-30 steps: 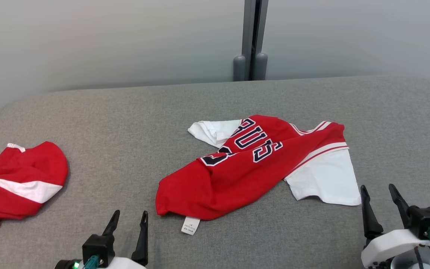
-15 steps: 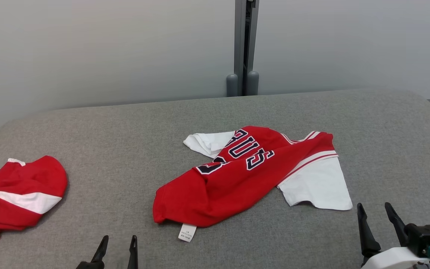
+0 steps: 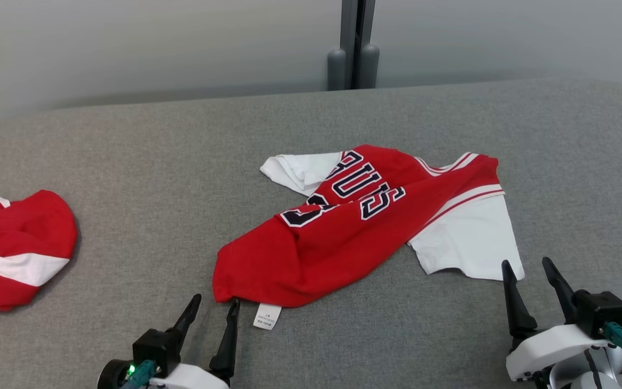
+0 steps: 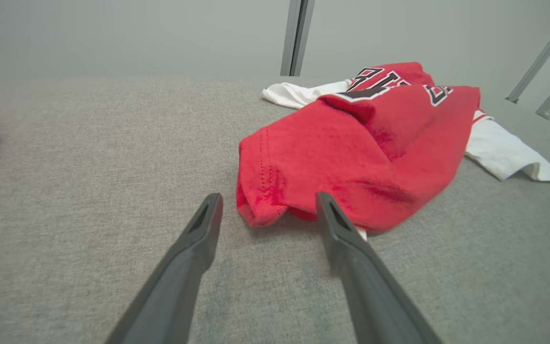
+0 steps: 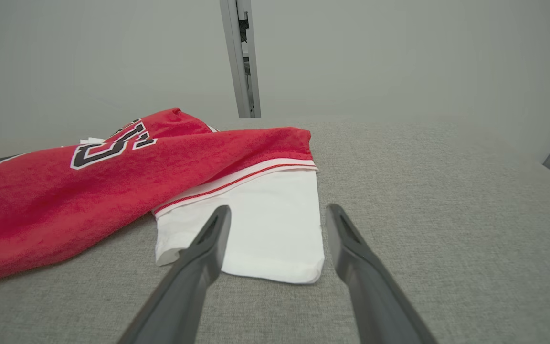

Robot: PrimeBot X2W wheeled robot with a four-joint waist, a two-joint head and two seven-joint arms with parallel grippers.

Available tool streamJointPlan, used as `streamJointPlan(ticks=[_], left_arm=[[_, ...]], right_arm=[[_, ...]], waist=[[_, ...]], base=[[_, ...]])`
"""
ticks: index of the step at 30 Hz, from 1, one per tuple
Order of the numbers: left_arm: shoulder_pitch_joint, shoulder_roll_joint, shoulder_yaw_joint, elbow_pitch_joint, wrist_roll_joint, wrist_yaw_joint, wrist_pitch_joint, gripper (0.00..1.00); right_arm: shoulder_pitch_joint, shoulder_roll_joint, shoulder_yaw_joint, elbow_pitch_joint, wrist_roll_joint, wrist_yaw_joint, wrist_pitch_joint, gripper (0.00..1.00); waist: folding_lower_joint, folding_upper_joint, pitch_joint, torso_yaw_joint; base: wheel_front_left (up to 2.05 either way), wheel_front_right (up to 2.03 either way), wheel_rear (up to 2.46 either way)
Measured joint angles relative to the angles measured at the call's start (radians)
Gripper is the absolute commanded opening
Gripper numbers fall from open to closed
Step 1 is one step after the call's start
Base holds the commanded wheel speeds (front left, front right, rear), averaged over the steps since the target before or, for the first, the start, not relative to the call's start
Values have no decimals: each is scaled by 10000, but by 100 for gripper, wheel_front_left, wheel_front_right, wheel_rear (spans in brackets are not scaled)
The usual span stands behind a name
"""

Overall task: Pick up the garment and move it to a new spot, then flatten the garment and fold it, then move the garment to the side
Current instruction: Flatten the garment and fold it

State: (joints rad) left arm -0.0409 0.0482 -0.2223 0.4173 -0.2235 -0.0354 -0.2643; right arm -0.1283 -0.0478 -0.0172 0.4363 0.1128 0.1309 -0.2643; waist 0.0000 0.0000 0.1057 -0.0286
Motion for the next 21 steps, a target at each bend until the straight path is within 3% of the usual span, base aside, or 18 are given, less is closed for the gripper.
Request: streamJointPlan(ticks=[7,16,18,21], left_arm=[[-678,2,-190,477,-635,-90,2,100],[-700,6,-104,123,-986,-525,0,100],[-686,2,-136,142,-1005,-621,2,82],[-681,2,-186,224,-1041,-709,0,91]], right_arm=[[-456,0,46,25,-59,0,0,100],[-481,-4,-96,36,-59,0,0,100],[-481,-4,-88,59,-50,0,0,100],[-520,-2,-52,119,-21,0,0,100]], waist=[[0,0,893,-154],[0,0,1146,-275],[0,0,1160,-247],[0,0,1155,-222]], base=[[0,0,0],[0,0,0],[0,0,0],[0,0,0]])
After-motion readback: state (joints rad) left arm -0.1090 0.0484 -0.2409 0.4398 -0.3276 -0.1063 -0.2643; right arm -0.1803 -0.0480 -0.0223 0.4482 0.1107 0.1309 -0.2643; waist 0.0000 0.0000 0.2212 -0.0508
